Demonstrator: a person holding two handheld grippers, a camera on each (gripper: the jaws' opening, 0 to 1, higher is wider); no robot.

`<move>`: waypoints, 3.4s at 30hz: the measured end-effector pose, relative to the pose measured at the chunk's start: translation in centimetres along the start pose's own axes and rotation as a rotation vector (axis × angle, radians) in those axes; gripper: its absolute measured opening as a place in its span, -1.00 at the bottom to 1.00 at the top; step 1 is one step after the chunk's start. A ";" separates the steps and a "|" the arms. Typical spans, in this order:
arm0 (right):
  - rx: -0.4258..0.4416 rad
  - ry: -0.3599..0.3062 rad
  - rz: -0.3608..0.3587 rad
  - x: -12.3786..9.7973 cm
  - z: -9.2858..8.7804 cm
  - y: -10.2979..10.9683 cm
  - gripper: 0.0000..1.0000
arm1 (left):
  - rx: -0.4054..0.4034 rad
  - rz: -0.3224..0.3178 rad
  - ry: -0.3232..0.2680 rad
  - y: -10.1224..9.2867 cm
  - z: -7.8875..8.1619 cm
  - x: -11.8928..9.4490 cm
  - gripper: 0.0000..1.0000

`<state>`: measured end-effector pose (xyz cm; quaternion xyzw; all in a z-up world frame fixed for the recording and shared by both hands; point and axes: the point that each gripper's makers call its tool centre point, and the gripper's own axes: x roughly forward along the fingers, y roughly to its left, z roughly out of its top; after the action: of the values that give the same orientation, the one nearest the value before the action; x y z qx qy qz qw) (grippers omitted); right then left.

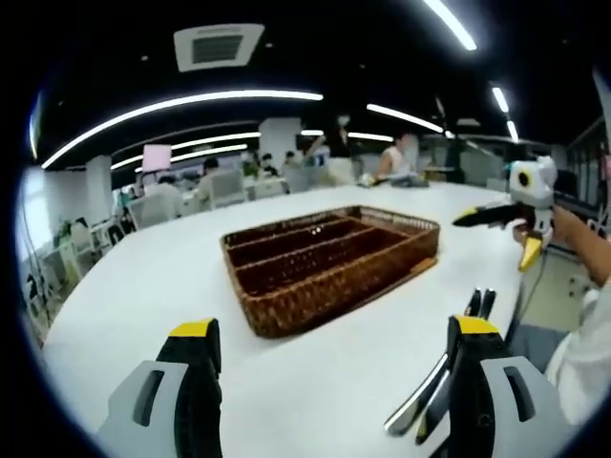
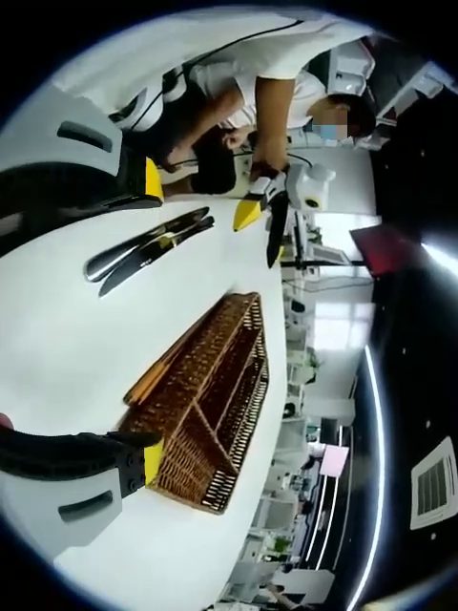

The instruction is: Arrange the knives, forks, and spoons in their matching storage slots by inserting each utensil handle-first until every utensil is classified and aligned in the correct compartment

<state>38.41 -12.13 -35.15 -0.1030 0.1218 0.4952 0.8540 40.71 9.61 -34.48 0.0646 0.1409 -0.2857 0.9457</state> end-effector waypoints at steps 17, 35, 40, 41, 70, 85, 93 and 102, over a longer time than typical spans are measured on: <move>-0.051 0.014 0.064 1.5 -0.3 1.5 0.97 | -0.001 0.011 0.025 0.2 -0.9 -0.2 0.99; -0.106 0.062 0.072 2.3 -0.9 1.4 0.64 | 0.006 -0.001 0.052 -0.1 -1.5 -0.1 0.99; -0.104 0.068 0.075 2.7 -1.2 1.4 0.63 | 0.006 -0.012 0.068 -0.5 -2.2 0.0 0.99; -0.106 0.075 0.074 2.8 -1.4 1.3 0.63 | 0.011 -0.014 0.072 -0.6 -2.2 0.0 0.99; -0.180 0.177 0.043 4.2 -3.0 0.2 0.64 | 0.120 -0.051 0.176 -1.5 -4.5 1.0 0.99; -0.209 0.206 0.004 4.7 -3.1 -0.7 0.62 | 0.146 -0.034 0.186 -1.1 -4.4 1.4 0.99; -0.198 0.205 0.015 4.7 -3.2 -0.4 0.62 | 0.128 -0.035 0.186 -1.0 -4.5 1.5 0.99; -0.222 0.254 0.112 5.4 -3.1 1.6 0.32 | 0.168 -0.071 0.223 -1.7 -4.3 1.8 0.99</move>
<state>39.32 -7.82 -39.86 -0.2516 0.1790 0.5355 0.7861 40.18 8.09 -39.24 0.1698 0.2229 -0.3208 0.9048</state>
